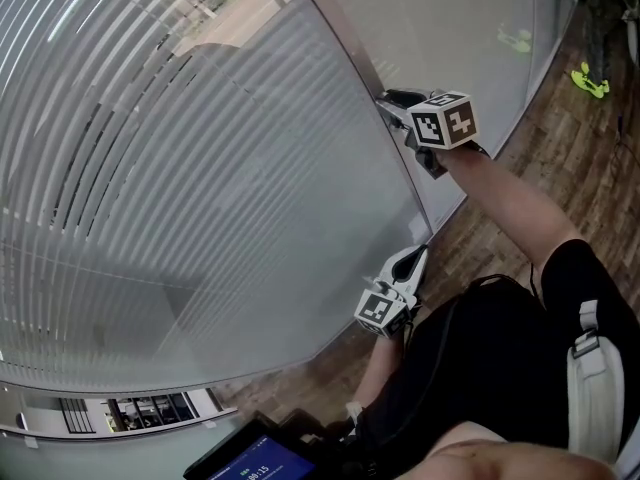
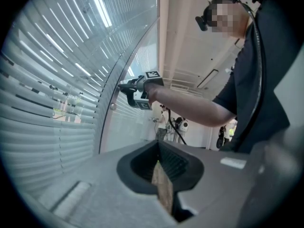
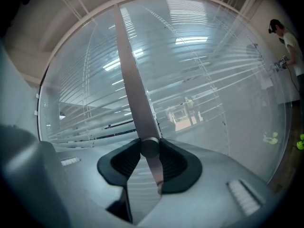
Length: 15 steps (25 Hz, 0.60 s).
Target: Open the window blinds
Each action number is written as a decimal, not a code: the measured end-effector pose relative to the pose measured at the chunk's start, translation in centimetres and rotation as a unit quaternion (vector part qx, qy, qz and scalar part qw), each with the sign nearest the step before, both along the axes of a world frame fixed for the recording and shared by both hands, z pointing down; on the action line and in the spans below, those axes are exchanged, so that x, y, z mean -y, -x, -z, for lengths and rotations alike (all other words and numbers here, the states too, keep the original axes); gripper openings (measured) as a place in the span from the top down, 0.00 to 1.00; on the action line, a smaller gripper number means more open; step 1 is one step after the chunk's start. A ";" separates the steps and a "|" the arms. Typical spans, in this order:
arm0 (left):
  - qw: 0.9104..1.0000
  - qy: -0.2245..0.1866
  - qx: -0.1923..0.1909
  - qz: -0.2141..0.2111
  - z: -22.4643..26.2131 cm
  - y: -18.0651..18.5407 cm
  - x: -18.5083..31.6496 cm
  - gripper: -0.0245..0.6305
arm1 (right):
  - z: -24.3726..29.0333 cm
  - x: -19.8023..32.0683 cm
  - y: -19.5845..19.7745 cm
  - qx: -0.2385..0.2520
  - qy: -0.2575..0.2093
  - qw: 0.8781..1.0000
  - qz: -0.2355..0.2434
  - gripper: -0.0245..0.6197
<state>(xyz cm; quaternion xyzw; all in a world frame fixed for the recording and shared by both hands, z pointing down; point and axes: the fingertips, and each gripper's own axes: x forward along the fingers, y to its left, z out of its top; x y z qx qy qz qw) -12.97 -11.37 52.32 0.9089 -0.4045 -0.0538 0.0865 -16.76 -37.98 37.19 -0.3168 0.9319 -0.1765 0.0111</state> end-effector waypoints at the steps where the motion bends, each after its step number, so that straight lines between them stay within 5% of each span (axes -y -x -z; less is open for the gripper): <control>1: 1.000 0.000 0.000 0.000 0.0 0.0 0.0 0.96 | 0.0 0.0 0.0 -0.001 -0.002 1.000 -0.001 0.77; 15: 1.000 0.002 0.006 0.008 -0.1 0.2 -0.1 0.96 | -0.1 -0.1 0.3 -0.042 -0.058 0.997 -0.006 0.77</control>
